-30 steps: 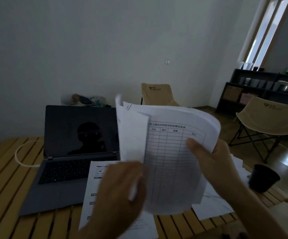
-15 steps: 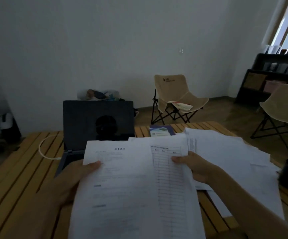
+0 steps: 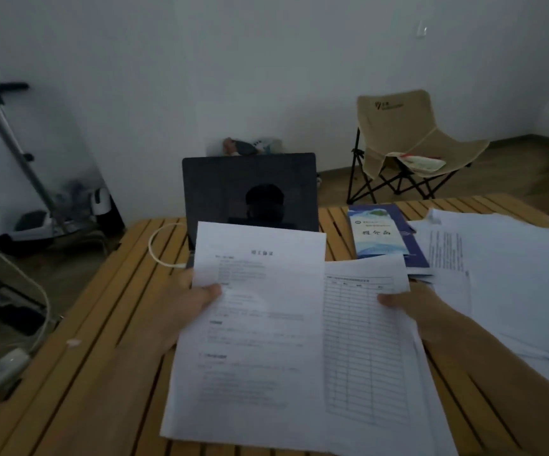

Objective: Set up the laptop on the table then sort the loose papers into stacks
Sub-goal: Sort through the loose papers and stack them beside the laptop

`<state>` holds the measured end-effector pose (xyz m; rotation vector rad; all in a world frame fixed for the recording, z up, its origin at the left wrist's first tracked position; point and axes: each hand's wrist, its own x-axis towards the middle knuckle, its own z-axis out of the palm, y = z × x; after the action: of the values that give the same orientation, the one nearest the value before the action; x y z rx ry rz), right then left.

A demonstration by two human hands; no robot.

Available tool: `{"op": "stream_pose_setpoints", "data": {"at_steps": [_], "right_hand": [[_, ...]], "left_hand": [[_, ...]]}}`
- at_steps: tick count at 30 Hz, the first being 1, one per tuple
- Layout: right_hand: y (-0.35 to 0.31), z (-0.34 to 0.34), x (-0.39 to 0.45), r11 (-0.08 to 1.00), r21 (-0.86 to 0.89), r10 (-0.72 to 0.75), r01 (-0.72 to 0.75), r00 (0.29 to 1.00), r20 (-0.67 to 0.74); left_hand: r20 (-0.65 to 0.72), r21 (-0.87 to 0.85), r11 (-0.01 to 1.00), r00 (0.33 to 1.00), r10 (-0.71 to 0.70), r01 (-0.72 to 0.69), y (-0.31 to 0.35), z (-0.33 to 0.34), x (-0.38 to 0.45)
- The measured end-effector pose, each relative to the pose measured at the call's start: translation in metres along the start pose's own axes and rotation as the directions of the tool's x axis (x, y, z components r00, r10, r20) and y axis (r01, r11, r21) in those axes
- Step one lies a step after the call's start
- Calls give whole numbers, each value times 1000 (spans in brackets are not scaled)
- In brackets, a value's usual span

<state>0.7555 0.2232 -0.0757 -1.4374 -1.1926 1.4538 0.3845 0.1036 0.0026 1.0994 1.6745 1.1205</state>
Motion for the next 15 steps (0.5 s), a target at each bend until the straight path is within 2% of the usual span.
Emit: {"op": "stream_pose_setpoints", "data": {"at_steps": [5, 9, 15], "right_hand": [[-8, 2, -8, 1000, 8, 3, -3, 1000, 10], [-11, 5, -13, 999, 30, -40, 43, 996, -83], [-22, 1, -30, 994, 17, -107, 108, 994, -20]], "left_hand": [[56, -90, 996, 998, 30, -25, 10, 37, 0], [133, -119, 993, 990, 37, -21, 20, 75, 6], [134, -165, 985, 988, 71, -48, 22, 88, 10]]}}
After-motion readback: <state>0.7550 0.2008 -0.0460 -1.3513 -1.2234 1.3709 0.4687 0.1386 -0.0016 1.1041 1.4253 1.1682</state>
